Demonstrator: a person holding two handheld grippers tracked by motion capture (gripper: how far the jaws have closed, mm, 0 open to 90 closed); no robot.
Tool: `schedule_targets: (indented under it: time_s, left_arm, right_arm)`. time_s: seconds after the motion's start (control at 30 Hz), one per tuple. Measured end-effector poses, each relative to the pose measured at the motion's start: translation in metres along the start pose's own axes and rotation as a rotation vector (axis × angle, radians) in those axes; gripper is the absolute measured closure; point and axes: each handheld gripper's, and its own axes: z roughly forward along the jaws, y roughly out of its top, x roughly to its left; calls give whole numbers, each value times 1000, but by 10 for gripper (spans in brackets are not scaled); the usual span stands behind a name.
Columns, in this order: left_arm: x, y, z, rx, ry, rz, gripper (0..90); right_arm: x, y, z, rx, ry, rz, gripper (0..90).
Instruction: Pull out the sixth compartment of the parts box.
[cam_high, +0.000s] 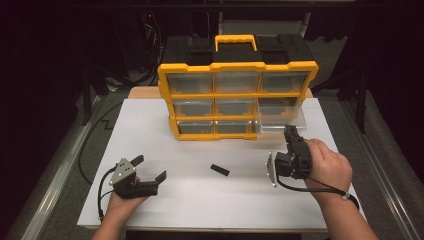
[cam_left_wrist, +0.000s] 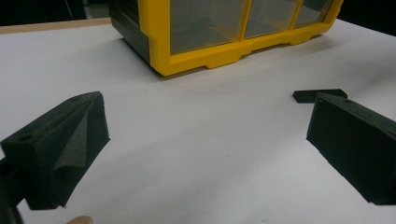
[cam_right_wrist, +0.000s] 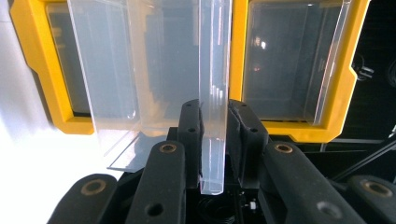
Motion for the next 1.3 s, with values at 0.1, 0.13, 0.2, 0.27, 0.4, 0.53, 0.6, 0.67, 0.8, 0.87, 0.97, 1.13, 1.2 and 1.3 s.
schedule_targets:
  time_s: [0.1,0.13,0.2,0.27,0.4,0.53,0.6,0.67,0.8,0.87,0.97,1.13,1.2,1.3]
  left_arm:
    - [0,0,0,0,-3,3,2]
    - [0,0,0,0,-3,3,2]
    - [1,0,0,-4,-3,-1,2]
    - [1,0,0,-4,-3,-1,2]
    - [1,0,0,1,-3,7,2]
    - [1,0,0,2,-2,9,2]
    - [1,0,-1,2,-2,9,2]
    - [1,0,-1,3,-1,9,2]
    - [0,0,-1,0,-6,9,2]
    - [0,0,-1,-1,-6,11,2]
    - [1,0,-1,-1,-6,12,2]
    - [0,0,-1,1,-10,13,2]
    - [0,0,-1,1,-10,11,2]
    - [0,0,0,2,-11,11,2]
  right_arm:
    - [-1,0,-1,-4,10,9,742]
    - [-1,0,-1,-5,10,6,725]
    - [-2,1,-3,-8,11,-2,691]
    - [-1,1,-6,-13,13,13,666]
    - [-2,0,-15,-27,21,29,624]
    - [2,0,-24,-39,35,34,597]
    - [9,0,-26,-32,55,50,582]
    - [15,0,-26,-36,64,44,563]
    - [31,2,-24,-24,104,50,534]
    - [41,2,-22,-26,116,53,519]
    - [56,4,-19,-24,143,50,503]
    - [81,5,-15,-14,192,47,479]
    - [91,5,-14,-10,211,56,473]
    - [103,4,-13,2,244,48,469]
